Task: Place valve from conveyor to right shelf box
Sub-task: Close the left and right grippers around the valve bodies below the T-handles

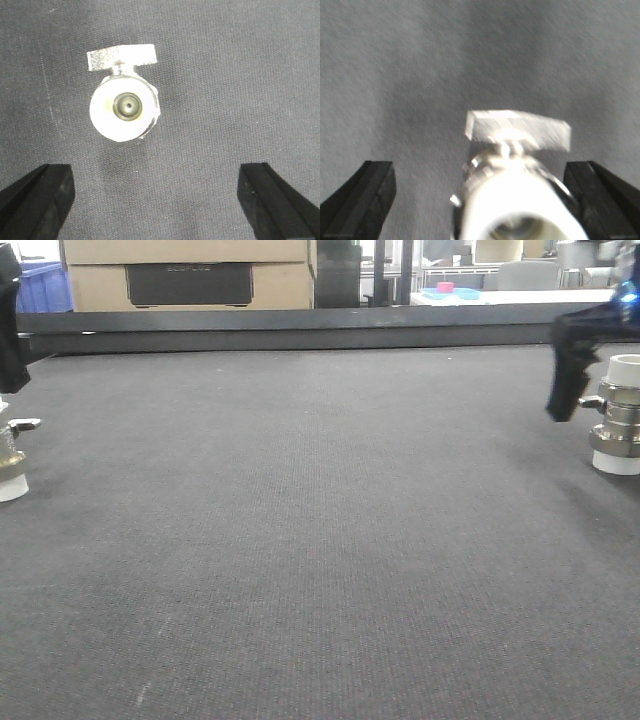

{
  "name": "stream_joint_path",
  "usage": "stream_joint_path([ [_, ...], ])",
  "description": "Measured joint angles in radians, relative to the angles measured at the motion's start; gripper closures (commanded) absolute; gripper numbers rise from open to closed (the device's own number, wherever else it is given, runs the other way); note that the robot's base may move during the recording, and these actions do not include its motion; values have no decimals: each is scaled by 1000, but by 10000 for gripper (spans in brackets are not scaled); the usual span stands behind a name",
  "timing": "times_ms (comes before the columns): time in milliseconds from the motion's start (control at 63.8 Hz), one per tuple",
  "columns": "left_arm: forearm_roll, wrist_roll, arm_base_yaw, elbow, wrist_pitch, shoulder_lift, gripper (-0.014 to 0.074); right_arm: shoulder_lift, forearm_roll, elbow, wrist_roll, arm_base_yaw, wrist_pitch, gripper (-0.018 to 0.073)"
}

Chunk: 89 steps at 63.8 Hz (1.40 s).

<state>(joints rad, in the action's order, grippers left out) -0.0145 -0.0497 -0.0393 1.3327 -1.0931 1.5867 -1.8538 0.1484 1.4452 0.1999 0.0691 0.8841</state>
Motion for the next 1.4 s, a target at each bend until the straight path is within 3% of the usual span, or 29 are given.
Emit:
stream_joint_path([
  [298,0,0,0,0,-14,0,47,-11,-57,1,2,4,-22,-1],
  [1097,0,0,0,0,-23,0,47,-13,-68,1,2,-14,12,5],
  [1176,0,0,0,0,-23,0,47,-13,-68,1,2,-14,12,60],
  [1395,0,0,0,0,-27,0,47,-13,-68,1,2,-14,12,459],
])
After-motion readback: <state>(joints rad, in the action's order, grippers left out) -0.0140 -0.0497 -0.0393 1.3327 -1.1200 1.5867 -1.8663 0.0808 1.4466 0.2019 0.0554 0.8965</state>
